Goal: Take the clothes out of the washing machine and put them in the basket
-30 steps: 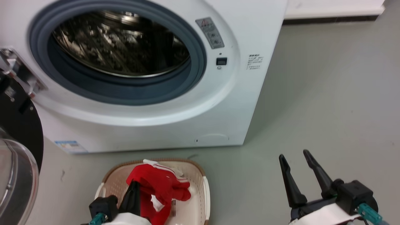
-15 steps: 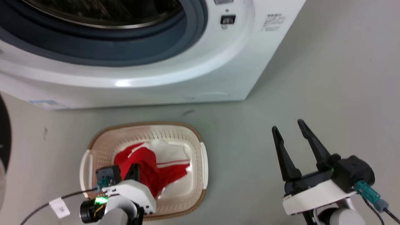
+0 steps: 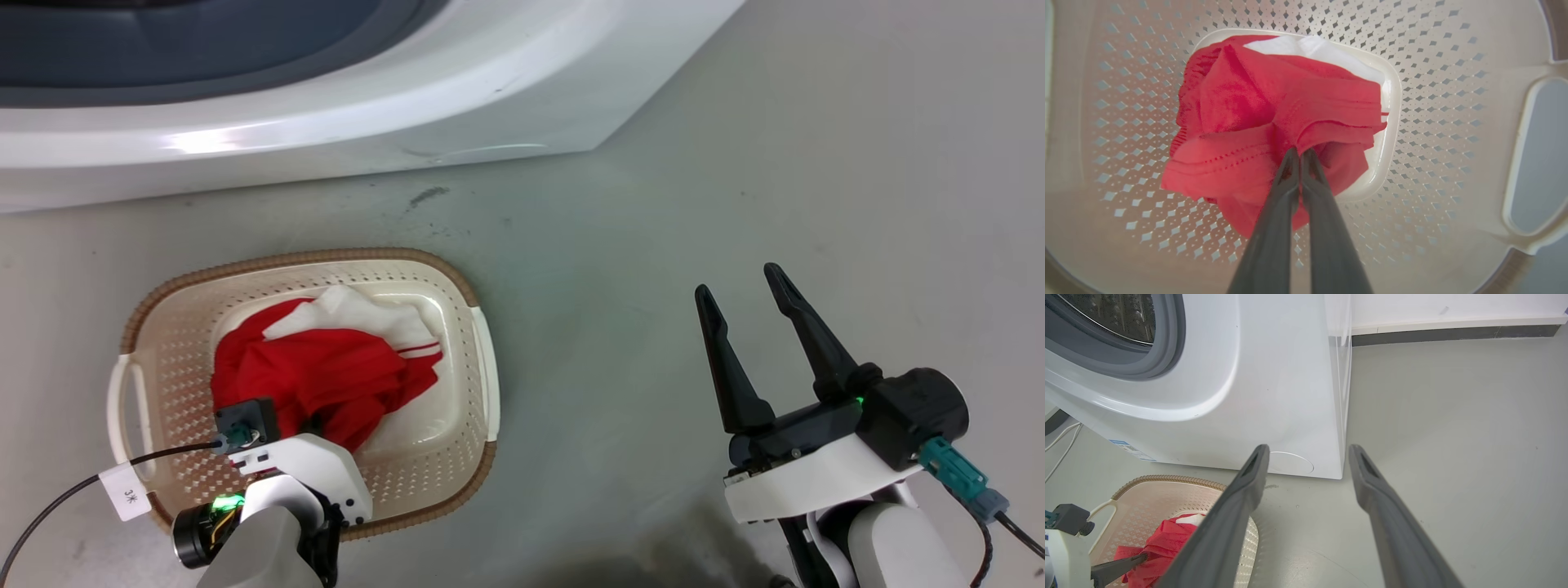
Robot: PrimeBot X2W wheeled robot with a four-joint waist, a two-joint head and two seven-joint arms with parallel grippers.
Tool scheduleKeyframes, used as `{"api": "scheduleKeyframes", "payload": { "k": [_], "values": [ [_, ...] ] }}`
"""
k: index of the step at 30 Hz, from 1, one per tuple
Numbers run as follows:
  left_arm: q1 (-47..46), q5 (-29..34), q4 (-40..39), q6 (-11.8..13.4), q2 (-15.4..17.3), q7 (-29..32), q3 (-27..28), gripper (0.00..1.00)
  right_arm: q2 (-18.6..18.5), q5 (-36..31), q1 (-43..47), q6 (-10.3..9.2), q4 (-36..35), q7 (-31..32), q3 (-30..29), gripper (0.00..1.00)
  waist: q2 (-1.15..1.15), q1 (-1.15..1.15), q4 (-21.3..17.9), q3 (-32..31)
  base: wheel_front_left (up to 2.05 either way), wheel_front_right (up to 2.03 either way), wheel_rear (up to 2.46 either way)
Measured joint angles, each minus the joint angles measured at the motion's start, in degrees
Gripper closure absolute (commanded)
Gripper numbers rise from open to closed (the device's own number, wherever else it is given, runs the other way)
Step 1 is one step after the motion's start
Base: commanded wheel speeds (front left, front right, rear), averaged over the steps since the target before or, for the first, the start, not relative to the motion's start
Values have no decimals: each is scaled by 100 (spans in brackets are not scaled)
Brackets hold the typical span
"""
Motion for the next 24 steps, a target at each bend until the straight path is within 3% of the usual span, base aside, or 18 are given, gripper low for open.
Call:
{"api": "scheduleKeyframes", "payload": {
  "k": [2, 3, 4, 5, 6, 15, 24],
  "values": [
    [-63, 0, 163, 8, 20, 0, 4, 100, 0, 1, -26, 0, 13, -25, 5, 0, 0, 0, -59, 75, 0, 0, 0],
    [-93, -16, 240, 23, 32, 0, 24, 93, 0, 1, -37, 0, 26, -25, 12, 0, 0, 0, -83, 99, 0, 0, 0],
    [-116, -48, 304, 35, 36, 0, 36, 93, 0, 1, -57, 0, 40, -26, 15, 0, 0, 0, -99, 113, 0, 0, 0],
    [-128, -64, 357, 54, 35, 0, 52, 56, 0, 1, -73, 0, 58, -29, 11, 0, 0, 0, -103, 110, 0, 0, 0],
    [-129, -105, 402, 55, 27, 0, 73, 0, 0, 0, -79, 0, 86, -30, 9, 0, 0, 0, -101, 89, 0, 0, 0],
    [327, -281, 401, -70, -63, 0, 202, 0, 1, -53, 76, 0, 341, -59, -102, 0, 0, -1, 39, -733, 0, 0, 0],
    [1410, -104, -923, -135, -163, 0, 405, 0, 2, -49, 614, 0, 278, 74, -370, 0, 0, -2, 224, -2000, 0, 0, 0]
  ]
}}
